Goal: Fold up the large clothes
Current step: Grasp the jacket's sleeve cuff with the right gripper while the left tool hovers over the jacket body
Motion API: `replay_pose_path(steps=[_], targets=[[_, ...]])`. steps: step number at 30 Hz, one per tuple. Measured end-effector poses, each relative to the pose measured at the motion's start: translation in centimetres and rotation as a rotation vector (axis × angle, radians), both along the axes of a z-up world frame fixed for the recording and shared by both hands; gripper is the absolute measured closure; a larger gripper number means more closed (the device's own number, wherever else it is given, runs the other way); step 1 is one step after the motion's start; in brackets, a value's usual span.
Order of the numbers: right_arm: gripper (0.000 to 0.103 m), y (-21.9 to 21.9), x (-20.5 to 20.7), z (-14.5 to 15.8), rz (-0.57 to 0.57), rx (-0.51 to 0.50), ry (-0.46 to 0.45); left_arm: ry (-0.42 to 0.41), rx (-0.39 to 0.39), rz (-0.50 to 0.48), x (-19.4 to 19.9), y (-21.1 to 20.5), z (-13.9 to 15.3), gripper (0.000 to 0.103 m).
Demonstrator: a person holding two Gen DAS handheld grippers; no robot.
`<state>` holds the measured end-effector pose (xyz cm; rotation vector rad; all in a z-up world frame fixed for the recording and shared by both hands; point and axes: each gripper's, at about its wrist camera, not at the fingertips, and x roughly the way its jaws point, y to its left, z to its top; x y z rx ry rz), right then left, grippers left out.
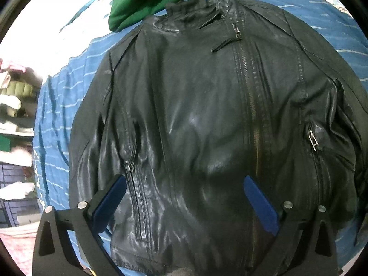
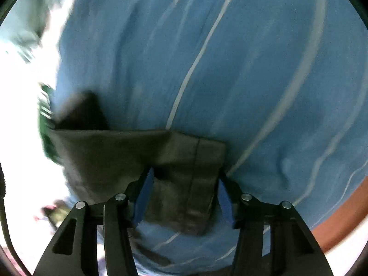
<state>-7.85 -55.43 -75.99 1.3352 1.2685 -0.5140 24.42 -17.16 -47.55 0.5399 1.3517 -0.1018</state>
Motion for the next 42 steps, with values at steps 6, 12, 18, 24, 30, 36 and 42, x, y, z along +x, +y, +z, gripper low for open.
replay_pose_path(steps=[6, 12, 18, 24, 30, 36, 42], targets=[[0.091, -3.7, -0.2, 2.0, -0.094, -0.184, 0.029, -0.041, -0.005, -0.022, 0.3, -1.6, 1.6, 0.000], [0.088, -7.0, -3.3, 6.9, -0.163, -0.322, 0.129, -0.038, -0.028, 0.009, -0.1, -2.8, 1.9, 0.000], [0.070, 0.4, -2.8, 7.9, -0.246, -0.197, 0.032, 0.017, -0.019, 0.047, -0.9, -3.7, -0.1, 0.000], [0.069, 5.5, -4.8, 9.0, -0.385, -0.213, -0.027, 0.015, -0.006, 0.018, -1.6, -4.8, -0.6, 0.000], [0.052, 5.7, -5.0, 11.5, -0.368, -0.284, -0.066, 0.006, -0.005, 0.000, -1.6, -6.2, -1.4, 0.000], [0.051, 8.4, -4.8, 0.0, -0.522, 0.006, -0.126, 0.004, -0.008, 0.011, -1.2, -6.8, -2.3, 0.000], [0.045, 8.0, -4.2, 0.1, -0.674, -0.047, -0.212, 0.022, -0.040, 0.032, -0.7, -7.1, -2.7, 0.000]])
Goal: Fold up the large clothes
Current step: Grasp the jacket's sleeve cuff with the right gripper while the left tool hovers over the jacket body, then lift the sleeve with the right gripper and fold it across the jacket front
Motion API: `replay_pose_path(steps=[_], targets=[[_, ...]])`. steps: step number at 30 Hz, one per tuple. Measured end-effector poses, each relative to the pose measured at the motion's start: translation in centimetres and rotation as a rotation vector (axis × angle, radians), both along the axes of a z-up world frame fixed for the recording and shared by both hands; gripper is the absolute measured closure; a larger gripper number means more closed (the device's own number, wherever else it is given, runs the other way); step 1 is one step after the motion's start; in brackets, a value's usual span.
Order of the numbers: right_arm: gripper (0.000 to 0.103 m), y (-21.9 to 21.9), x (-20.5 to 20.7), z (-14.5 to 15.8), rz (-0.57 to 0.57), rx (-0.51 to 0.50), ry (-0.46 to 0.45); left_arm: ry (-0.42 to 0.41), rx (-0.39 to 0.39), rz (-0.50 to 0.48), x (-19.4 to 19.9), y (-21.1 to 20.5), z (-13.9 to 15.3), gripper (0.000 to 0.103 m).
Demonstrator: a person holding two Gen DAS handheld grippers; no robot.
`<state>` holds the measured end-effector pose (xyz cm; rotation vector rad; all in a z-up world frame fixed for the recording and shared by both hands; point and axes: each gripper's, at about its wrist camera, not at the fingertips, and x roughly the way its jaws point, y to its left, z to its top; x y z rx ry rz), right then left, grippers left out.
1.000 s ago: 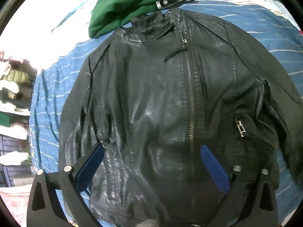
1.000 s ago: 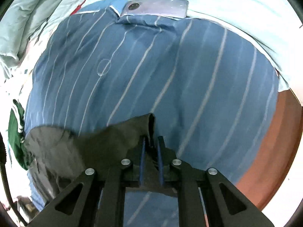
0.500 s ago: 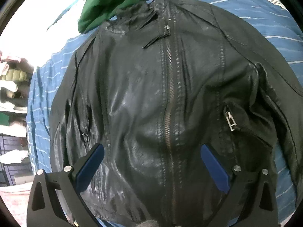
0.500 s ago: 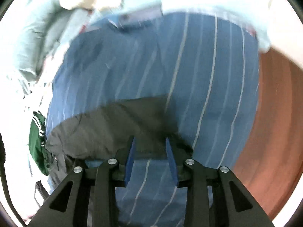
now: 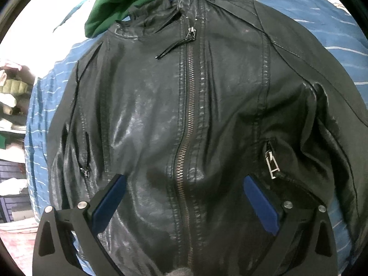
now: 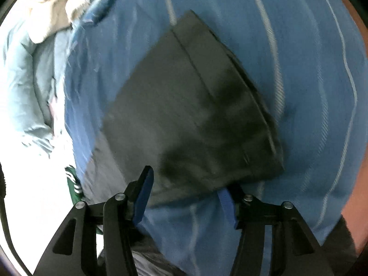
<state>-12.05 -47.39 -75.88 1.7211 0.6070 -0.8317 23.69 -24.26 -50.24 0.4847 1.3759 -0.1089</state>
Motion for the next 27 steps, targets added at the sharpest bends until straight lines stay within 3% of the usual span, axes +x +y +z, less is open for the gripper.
replay_pose_path(steps=[7, 9, 14, 23, 25, 27], targets=[[0.046, -3.6, 2.3, 3.5, 0.013, -0.192, -0.099, -0.012, -0.025, 0.020, 0.5, 0.1, 0.3, 0.000], [0.046, -4.0, 2.7, 3.5, 0.032, -0.179, -0.105, -0.013, -0.026, 0.029, 0.6, 0.2, 0.1, 0.000], [0.046, -0.3, 4.1, 0.7, 0.125, -0.061, -0.092, 0.007, -0.033, 0.050, 0.7, 0.9, -0.2, 0.000], [0.046, -4.2, 7.4, 0.7, -0.017, -0.186, -0.159, 0.014, -0.058, 0.069, 0.2, 1.5, -0.2, 0.000], [0.051, -5.0, 8.1, 1.1, -0.021, -0.224, -0.175, 0.009, -0.061, 0.068, 0.1, 1.4, -0.1, 0.000], [0.064, -5.8, 8.9, 1.6, -0.022, -0.255, -0.178, -0.001, -0.062, 0.062, 0.2, 1.4, 0.1, 0.000]])
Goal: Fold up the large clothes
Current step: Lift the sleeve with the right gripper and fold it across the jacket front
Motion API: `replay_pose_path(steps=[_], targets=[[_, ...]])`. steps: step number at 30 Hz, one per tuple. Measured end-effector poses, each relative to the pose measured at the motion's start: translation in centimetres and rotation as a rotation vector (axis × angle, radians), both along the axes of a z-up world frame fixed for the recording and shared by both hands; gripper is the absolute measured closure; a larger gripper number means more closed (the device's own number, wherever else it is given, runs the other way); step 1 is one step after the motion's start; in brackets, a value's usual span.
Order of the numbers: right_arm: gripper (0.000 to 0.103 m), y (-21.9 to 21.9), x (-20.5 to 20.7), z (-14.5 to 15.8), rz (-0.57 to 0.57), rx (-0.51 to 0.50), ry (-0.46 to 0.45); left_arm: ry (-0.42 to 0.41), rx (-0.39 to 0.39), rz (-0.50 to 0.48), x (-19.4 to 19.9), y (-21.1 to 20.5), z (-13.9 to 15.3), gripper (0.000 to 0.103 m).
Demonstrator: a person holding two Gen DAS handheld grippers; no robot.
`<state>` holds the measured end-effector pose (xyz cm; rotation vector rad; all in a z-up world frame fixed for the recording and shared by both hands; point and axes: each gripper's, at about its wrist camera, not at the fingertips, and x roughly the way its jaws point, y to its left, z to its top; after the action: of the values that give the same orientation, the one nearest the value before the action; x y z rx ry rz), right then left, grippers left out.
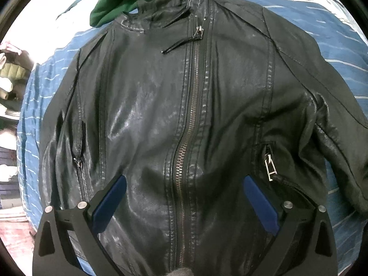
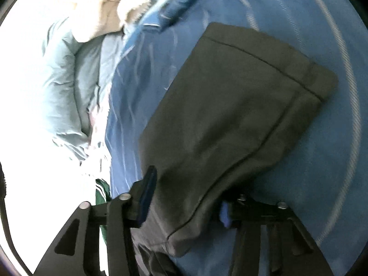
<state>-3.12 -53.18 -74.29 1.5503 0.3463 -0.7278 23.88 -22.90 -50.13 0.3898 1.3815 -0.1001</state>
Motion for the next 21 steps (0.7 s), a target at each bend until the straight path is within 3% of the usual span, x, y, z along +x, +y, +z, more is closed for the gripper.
replay_pose_path(steps=[2, 6, 9, 10, 11, 12, 17, 21], targets=[[0.067, -0.6, 0.7, -0.1, 0.009, -0.014, 0.016, -0.007, -0.001, -0.002, 0.0, -0.1, 0.1, 0.000], [0.066, -2.1, 2.1, -3.5, 0.038, 0.038, -0.020, -0.010, -0.006, 0.013, 0.6, 0.2, 0.1, 0.000], [0.066, -3.0, 2.7, -3.2, 0.072, 0.036, -0.036, -0.026, -0.014, 0.020, 1.0, 0.5, 0.5, 0.000], [0.069, -3.2, 2.8, -2.6, 0.082, 0.015, -0.022, -0.031, -0.015, 0.022, 1.2, 0.6, 0.6, 0.000], [0.086, -3.4, 2.7, -2.0, 0.077, -0.010, -0.010, -0.035, -0.014, 0.025, 1.1, 0.7, 0.6, 0.000], [0.093, -3.5, 2.7, -1.2, 0.071, -0.037, -0.003, -0.038, -0.015, 0.028, 1.2, 0.7, 0.6, 0.000], [0.096, -3.9, 2.4, 4.4, 0.009, -0.128, 0.035, -0.032, 0.004, 0.060, 1.5, 1.6, 0.7, 0.000], [0.096, -3.3, 4.0, 10.0, 0.027, -0.219, 0.030, -0.037, 0.000, 0.111, 2.2, 3.5, 1.6, 0.000]])
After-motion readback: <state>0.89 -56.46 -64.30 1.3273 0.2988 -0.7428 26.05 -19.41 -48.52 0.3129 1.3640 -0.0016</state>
